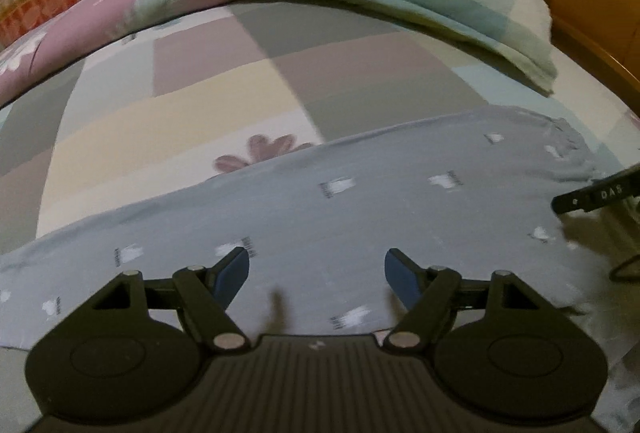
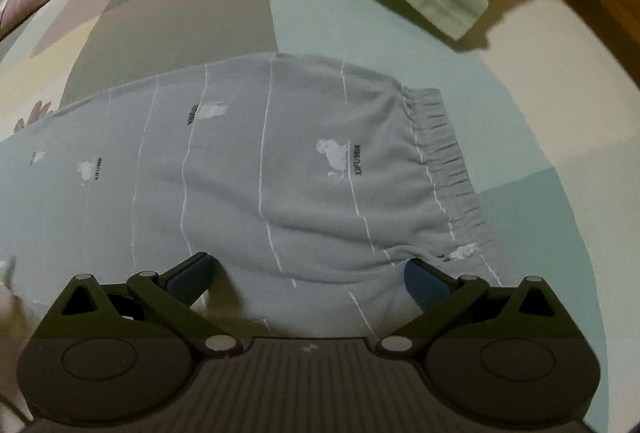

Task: Fold clothes

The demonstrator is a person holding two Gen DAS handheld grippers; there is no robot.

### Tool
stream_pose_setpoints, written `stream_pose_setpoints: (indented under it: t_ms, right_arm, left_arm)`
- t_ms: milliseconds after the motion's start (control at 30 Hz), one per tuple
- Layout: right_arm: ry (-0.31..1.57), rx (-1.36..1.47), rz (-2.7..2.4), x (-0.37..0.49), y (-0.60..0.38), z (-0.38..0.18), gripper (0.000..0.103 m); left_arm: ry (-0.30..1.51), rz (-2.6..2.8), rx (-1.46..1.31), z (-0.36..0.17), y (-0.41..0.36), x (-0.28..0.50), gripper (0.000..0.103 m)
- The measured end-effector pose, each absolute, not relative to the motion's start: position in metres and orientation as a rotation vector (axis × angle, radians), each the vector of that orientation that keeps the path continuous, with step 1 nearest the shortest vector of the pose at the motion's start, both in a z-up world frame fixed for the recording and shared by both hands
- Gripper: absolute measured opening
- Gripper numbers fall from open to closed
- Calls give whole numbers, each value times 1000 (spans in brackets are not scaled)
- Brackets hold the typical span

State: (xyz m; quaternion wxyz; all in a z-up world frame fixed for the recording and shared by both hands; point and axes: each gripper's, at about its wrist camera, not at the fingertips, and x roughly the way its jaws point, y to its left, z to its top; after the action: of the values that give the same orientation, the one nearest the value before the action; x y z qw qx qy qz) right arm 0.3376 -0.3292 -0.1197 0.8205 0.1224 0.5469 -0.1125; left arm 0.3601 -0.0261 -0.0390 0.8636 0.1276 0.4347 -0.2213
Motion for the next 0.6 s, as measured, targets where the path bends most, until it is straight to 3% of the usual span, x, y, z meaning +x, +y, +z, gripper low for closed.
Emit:
stream_pose_setpoints:
  t_ms: [100, 233, 400, 600]
  right_arm:
    - [1172, 278, -183, 332, -333, -96, 103]
    - [1021, 317, -136, 336, -348, -77, 103]
    - [1023, 393, -82, 380, -364, -119, 103]
    - [938, 269, -85, 419, -378, -122, 103]
  left_arm:
    - [904, -471, 271, -34, -36, 357, 76]
    - [890, -452, 265, -31, -43, 354, 76]
    - [903, -440, 249, -40, -51, 354, 76]
    - [910, -423, 254, -45, -54, 350, 76]
